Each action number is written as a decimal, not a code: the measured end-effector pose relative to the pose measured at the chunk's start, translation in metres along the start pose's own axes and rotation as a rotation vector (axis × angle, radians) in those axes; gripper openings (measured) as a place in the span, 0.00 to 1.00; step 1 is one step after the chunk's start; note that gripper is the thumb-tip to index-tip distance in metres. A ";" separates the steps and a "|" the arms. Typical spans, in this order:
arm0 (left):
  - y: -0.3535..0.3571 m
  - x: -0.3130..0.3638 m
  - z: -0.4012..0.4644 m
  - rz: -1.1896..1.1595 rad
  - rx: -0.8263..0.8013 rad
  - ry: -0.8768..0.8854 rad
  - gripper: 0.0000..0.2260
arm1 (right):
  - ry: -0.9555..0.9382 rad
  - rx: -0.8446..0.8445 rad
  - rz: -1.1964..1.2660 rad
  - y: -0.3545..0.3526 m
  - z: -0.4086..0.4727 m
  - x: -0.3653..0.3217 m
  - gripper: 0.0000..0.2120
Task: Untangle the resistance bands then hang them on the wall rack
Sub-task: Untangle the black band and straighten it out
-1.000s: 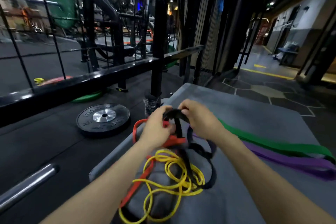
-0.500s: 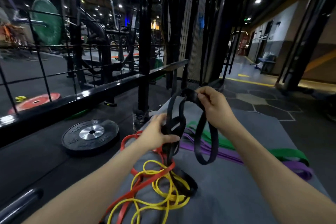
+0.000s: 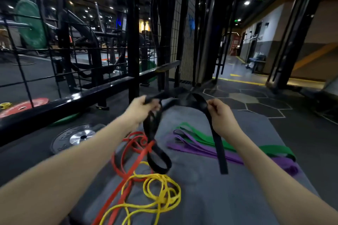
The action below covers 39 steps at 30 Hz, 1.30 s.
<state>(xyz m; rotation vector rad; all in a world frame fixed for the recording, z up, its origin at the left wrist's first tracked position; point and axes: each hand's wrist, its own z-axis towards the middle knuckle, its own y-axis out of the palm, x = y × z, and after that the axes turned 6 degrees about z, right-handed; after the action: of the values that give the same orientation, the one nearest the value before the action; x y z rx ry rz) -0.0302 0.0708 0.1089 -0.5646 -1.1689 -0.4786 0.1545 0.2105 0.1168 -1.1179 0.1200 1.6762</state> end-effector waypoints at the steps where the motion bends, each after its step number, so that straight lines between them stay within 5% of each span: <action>1: -0.007 0.016 0.006 -0.048 0.030 -0.011 0.11 | 0.002 -0.018 -0.027 0.002 -0.001 0.003 0.08; 15: -0.002 0.075 0.021 -0.002 -0.023 0.021 0.08 | 0.085 -0.107 -0.012 0.022 -0.003 0.001 0.13; 23: 0.002 0.097 0.015 -0.217 0.009 0.141 0.05 | 0.011 0.036 0.059 0.007 0.001 -0.007 0.11; 33: 0.024 0.078 -0.030 0.045 -0.266 0.031 0.09 | 0.041 0.146 0.110 -0.034 -0.019 -0.022 0.10; 39: 0.044 0.095 -0.070 -0.130 -0.407 -0.085 0.12 | 0.030 0.163 0.132 -0.059 -0.043 -0.036 0.10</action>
<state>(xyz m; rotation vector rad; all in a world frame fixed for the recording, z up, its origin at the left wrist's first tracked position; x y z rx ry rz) 0.0778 0.0546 0.1720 -0.8686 -1.2003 -0.8199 0.2277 0.1857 0.1441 -1.0305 0.3497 1.7327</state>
